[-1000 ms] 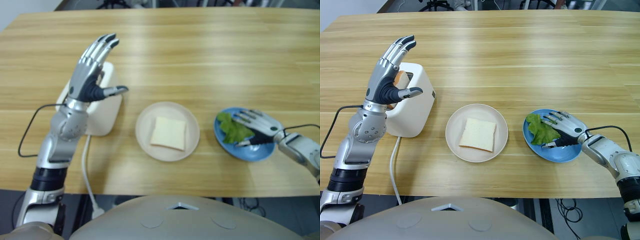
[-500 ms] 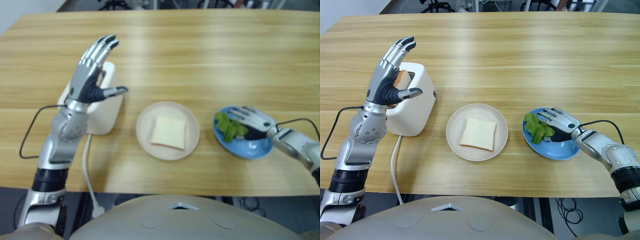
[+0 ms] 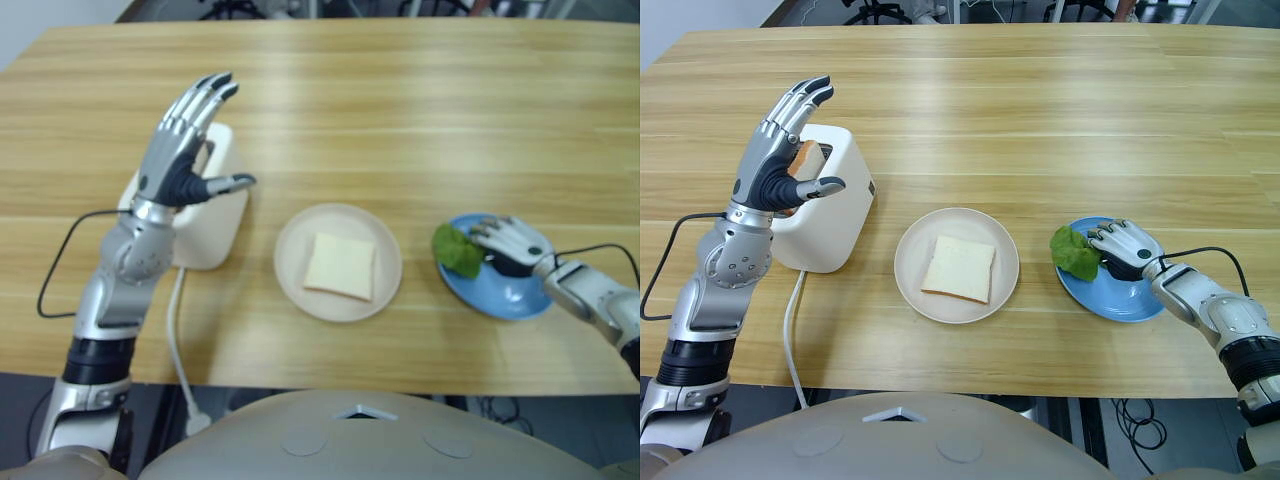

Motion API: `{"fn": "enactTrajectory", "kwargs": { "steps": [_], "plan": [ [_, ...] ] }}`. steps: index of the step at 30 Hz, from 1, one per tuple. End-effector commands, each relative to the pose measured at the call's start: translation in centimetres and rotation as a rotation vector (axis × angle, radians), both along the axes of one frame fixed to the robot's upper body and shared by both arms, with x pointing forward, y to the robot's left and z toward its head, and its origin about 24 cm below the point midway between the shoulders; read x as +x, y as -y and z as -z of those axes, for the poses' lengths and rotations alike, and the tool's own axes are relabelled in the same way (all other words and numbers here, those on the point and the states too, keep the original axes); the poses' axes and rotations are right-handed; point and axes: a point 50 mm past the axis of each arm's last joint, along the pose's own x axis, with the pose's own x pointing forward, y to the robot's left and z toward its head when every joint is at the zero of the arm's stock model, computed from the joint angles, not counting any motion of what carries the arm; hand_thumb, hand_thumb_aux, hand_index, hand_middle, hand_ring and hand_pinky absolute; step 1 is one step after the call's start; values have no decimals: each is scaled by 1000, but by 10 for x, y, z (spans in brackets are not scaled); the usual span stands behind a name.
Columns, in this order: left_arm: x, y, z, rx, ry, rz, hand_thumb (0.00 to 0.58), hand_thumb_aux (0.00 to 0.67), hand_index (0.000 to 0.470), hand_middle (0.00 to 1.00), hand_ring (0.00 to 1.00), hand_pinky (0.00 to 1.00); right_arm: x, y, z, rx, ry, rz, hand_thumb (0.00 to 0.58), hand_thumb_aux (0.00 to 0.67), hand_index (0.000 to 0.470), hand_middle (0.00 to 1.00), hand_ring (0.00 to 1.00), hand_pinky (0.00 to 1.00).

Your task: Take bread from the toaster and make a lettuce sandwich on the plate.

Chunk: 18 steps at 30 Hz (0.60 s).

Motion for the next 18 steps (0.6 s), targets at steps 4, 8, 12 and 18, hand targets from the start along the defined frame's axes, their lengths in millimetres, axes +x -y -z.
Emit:
{"fn": "enactTrajectory", "kwargs": {
  "steps": [4, 8, 12, 18],
  "plan": [
    [0, 0, -2, 14, 3, 3, 0, 0, 0, 0, 0, 0, 3, -5, -13, 55, 113, -27, 580, 670, 460, 1000, 1000, 1000],
    [2, 2, -3, 15, 5, 11, 0, 0, 0, 0, 0, 0, 6, -12, -31, 97, 235, -50, 580, 670, 460, 1000, 1000, 1000],
    [4, 3, -5, 15, 11, 18, 0, 0, 0, 0, 0, 0, 10, -34, -56, 184, 377, -124, 580, 670, 460, 1000, 1000, 1000],
    [6, 4, -6, 15, 16, 20, 0, 0, 0, 0, 0, 0, 12, -91, -75, 343, 482, -316, 580, 670, 460, 1000, 1000, 1000]
  ]
}}
